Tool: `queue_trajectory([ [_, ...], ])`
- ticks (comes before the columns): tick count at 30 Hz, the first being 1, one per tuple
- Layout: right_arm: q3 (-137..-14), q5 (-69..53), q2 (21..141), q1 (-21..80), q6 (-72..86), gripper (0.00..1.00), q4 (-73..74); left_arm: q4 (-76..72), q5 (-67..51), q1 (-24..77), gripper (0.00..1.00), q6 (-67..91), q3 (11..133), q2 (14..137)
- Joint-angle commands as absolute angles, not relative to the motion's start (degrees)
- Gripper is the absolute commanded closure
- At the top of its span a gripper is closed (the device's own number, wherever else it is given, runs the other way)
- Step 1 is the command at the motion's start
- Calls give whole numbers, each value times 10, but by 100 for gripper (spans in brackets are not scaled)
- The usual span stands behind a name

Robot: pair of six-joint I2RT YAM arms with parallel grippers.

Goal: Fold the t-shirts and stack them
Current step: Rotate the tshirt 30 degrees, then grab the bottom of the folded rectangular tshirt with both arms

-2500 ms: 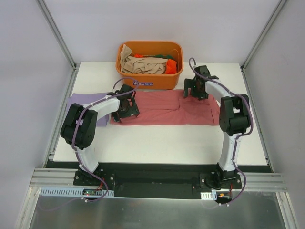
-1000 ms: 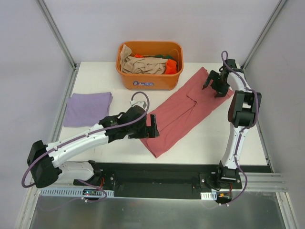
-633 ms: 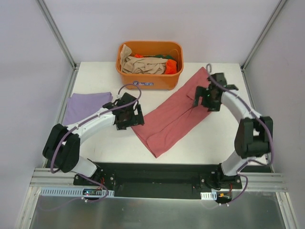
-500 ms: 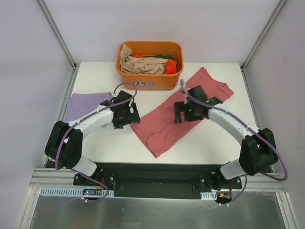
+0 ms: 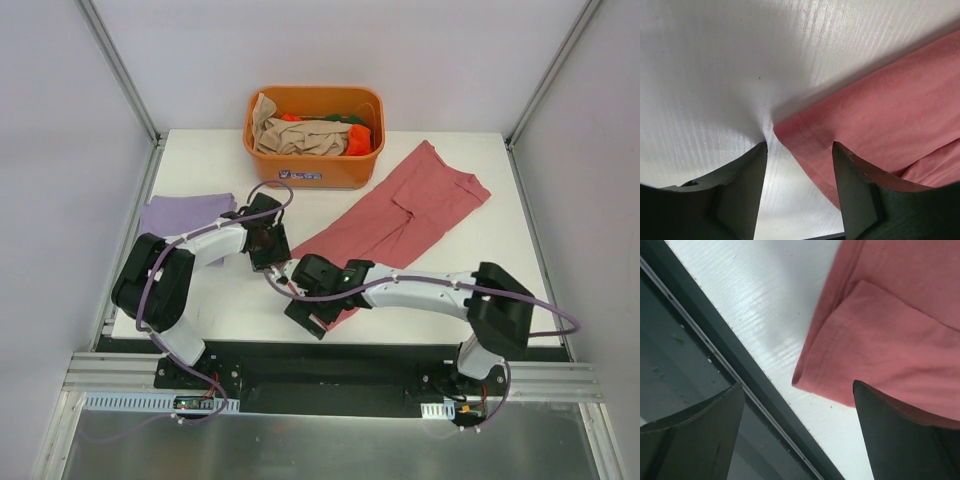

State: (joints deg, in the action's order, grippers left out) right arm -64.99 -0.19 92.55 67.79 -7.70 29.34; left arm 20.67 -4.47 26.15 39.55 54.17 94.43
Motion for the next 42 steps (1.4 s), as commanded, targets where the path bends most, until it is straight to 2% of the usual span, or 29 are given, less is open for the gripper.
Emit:
queue_trajectory([
  [1, -683, 37, 979, 696, -105, 11, 294, 201, -36, 257, 48, 391, 534, 961],
  [5, -672, 61, 1013, 695, -116, 15, 273, 201, -33, 257, 61, 393, 531, 973],
  [8, -664, 69, 1027, 696, -117, 24, 270, 201, -31, 257, 66, 393, 530, 981],
  [10, -658, 64, 1035, 698, -117, 26, 268, 201, -29, 256, 73, 394, 530, 986],
  [15, -639, 75, 1042, 715, -108, 46, 262, 201, -25, 254, 99, 394, 526, 991],
  [19, -612, 101, 1050, 722, -94, 58, 243, 201, -20, 251, 100, 396, 513, 973],
  [23, -609, 89, 1050, 728, -88, 87, 252, 201, -4, 251, 100, 404, 476, 915],
  [25, -601, 74, 1028, 743, -92, 96, 236, 201, 11, 251, 100, 410, 455, 881],
  [36, -592, -168, 923, 761, -50, 100, 135, 269, 65, 251, 100, 446, 352, 645],
  [42, -585, -158, 875, 756, -44, 99, 151, 282, 10, 253, 100, 442, 363, 540],
])
